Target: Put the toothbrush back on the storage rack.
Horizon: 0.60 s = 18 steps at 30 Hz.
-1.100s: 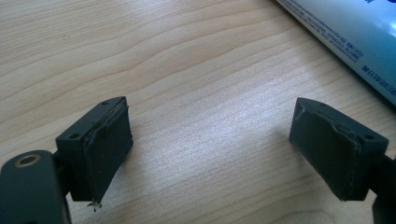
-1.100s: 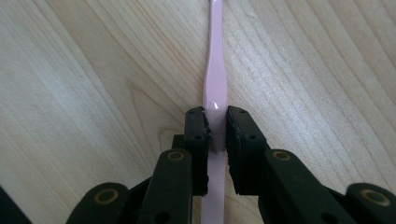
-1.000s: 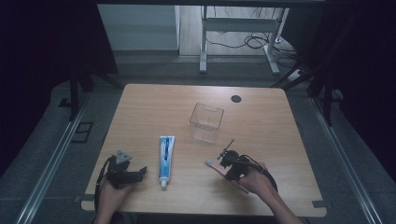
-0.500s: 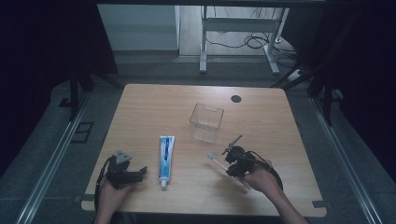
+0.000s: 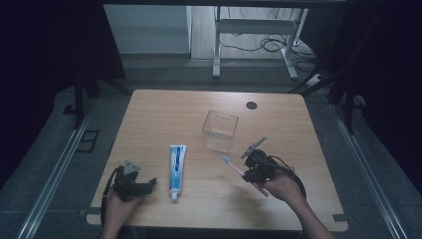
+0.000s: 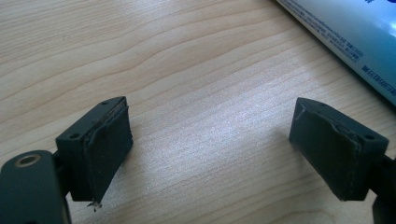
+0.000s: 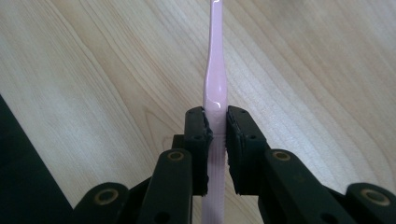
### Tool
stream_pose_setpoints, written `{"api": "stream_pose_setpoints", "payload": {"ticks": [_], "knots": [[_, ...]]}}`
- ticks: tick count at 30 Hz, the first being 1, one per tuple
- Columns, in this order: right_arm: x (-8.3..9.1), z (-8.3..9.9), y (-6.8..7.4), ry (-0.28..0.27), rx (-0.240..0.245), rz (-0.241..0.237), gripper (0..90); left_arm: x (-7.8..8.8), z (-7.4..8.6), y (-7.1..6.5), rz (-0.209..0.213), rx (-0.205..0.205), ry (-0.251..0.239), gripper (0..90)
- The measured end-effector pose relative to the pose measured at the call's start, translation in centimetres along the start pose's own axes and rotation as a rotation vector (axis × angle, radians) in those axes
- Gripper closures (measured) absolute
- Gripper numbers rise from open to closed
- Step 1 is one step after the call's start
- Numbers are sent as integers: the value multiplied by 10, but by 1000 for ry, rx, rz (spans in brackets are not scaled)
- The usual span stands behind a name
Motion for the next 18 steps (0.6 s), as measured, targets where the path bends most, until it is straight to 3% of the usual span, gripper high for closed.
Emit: {"api": "stream_pose_setpoints", "payload": {"ticks": [18], "knots": [[38,-19,-17,-100,-18,33,780,0,0,-1,2,8,-6,129]]}}
Point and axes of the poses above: each handheld gripper's, and its own axes: x roughly backward along the jaws, z roughly out of its underside, y roughly to its left, the point moved 5 cm from there along -x, roughly forward along the jaws, and after that the axes turned 12 degrees about x, right-handed, at the moved point
